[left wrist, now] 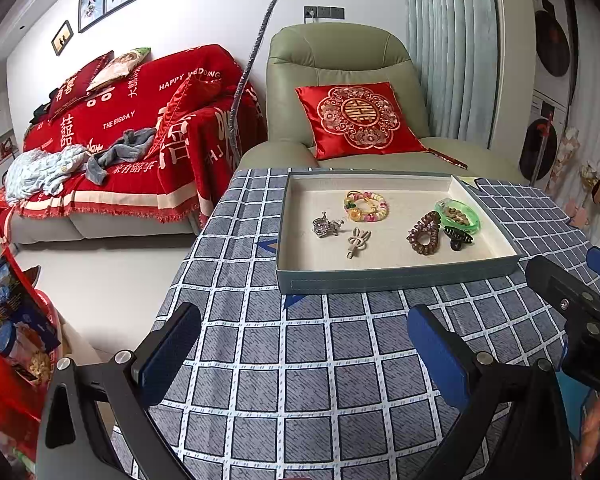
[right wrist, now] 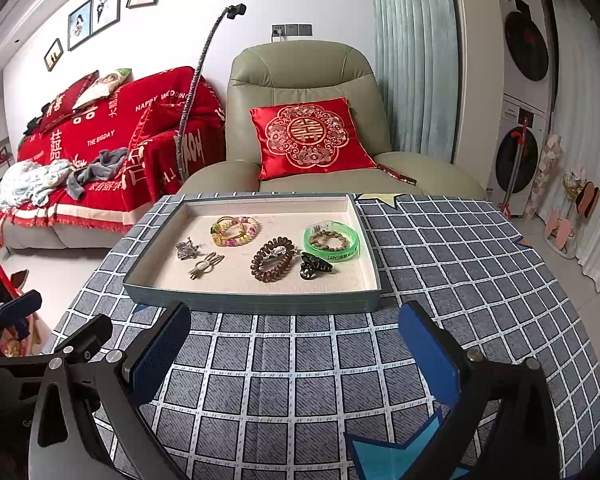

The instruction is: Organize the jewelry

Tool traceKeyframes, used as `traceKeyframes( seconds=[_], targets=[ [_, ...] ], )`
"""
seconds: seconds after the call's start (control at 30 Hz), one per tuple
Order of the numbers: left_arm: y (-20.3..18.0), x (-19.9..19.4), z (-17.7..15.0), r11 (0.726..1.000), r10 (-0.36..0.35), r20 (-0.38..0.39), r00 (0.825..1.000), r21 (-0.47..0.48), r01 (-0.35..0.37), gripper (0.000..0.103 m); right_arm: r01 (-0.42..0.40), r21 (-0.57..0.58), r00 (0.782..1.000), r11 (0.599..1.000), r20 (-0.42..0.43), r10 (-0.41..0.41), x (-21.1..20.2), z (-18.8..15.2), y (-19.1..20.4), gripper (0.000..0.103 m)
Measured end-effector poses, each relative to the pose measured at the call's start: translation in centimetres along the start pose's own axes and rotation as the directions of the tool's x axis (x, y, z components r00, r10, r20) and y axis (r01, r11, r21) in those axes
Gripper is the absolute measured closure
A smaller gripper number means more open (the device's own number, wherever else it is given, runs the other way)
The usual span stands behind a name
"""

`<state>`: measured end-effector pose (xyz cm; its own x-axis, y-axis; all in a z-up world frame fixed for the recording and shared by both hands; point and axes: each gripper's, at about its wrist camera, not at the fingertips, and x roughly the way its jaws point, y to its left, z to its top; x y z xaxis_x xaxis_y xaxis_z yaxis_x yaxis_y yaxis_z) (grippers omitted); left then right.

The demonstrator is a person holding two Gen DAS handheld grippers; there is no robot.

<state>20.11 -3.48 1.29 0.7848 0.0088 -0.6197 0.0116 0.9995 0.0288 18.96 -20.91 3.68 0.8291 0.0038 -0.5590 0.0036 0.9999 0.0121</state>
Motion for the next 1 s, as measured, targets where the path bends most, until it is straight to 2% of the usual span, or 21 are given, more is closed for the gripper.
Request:
traceKeyframes(
  seconds=[1.0],
  targets=[
    [0.23,-0.16,-0.17,1.000,0.011,0.002,1.000,0.011,-0.011,0.000,0.002,0.006,1.000,1.000,0.002,-0.002,-0.45,0.32,0.22,0.000]
  ],
)
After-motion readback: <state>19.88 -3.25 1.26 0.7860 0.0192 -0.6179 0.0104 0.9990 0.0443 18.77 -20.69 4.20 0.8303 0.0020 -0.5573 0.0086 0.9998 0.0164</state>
